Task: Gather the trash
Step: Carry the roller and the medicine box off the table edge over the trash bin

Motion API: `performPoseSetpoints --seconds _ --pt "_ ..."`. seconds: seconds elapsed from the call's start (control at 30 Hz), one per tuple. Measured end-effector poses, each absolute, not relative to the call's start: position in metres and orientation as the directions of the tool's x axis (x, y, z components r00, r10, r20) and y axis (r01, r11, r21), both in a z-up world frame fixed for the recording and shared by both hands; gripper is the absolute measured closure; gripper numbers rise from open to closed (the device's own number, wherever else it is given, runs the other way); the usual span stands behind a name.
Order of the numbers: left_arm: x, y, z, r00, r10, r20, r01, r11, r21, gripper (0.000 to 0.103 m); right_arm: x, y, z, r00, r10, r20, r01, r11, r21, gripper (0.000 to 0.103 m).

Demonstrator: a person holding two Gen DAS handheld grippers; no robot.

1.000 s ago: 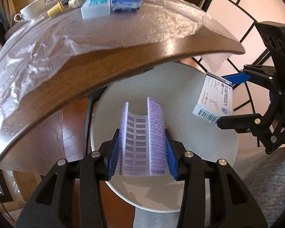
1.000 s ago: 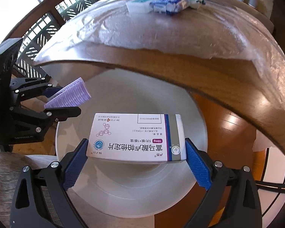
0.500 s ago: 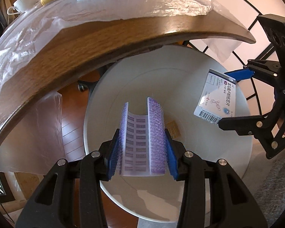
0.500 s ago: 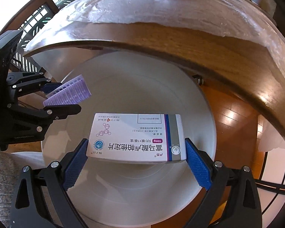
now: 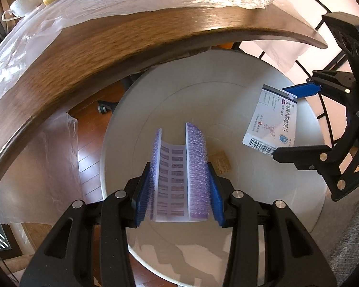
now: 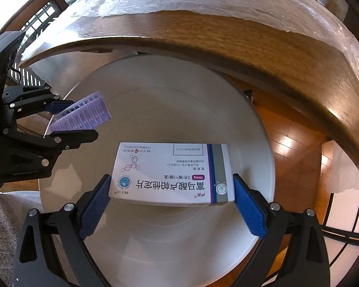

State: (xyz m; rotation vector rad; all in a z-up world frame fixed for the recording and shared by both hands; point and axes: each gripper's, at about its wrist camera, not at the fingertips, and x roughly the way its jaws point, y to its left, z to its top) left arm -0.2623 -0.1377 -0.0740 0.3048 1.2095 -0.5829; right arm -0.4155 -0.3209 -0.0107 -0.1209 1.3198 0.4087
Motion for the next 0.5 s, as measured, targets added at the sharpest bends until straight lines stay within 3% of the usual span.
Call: performPoseSetpoints --seconds 0.5 --pt "-0.2571 -0.1460 -0.0745 0.224 -0.254 -0.941 0.590 0.804 -0.077 0.058 -0.4180 -0.3145 -0.0118 0.181 0.212 -0.960 -0.359 0.923 0.136 0.009"
